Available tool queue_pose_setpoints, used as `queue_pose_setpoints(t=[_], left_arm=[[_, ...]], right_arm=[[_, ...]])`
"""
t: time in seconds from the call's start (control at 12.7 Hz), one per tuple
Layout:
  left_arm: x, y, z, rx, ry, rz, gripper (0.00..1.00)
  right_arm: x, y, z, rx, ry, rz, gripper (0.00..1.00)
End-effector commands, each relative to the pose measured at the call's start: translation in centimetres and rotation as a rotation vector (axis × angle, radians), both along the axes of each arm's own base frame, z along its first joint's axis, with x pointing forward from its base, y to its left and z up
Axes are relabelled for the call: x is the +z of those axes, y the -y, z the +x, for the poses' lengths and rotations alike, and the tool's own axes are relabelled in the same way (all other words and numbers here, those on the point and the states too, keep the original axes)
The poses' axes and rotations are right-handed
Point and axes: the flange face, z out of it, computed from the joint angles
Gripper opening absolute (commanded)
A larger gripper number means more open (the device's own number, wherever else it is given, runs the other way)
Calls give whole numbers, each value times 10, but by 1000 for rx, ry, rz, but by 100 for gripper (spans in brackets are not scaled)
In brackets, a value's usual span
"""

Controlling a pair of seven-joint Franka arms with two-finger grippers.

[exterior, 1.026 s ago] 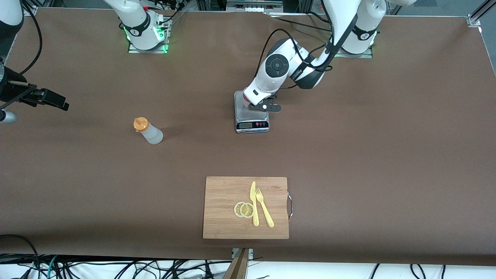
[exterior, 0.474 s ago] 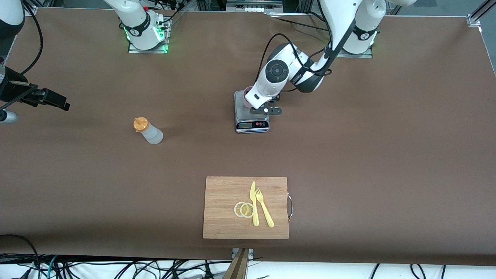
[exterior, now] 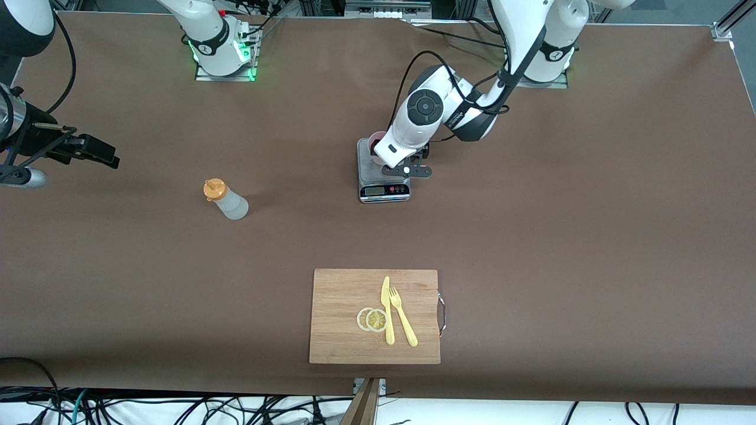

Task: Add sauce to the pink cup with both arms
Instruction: 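Carry the pink cup with the left gripper onto the scale, then release the cup and withdraw the left gripper while the right gripper reaches out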

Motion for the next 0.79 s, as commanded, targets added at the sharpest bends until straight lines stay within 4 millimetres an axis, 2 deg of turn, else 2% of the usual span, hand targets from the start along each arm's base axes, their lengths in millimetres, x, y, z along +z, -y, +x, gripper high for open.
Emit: queue_pose_setpoints(t=[0.0, 0.24, 0.47, 0.71], left_arm=[[18, -2, -4, -19, 1, 21, 100], [36, -8, -2, -20, -7, 29, 100], [62, -20, 5, -15, -8, 31, 100], [100, -52, 23, 27, -11, 35, 100]], right_arm=[[7, 0, -2, 0, 4, -1, 100], [8, 0, -12, 9, -58, 5, 100], [14, -2, -17, 8, -85, 8, 100], [15, 2, -27, 168, -132, 39, 100]])
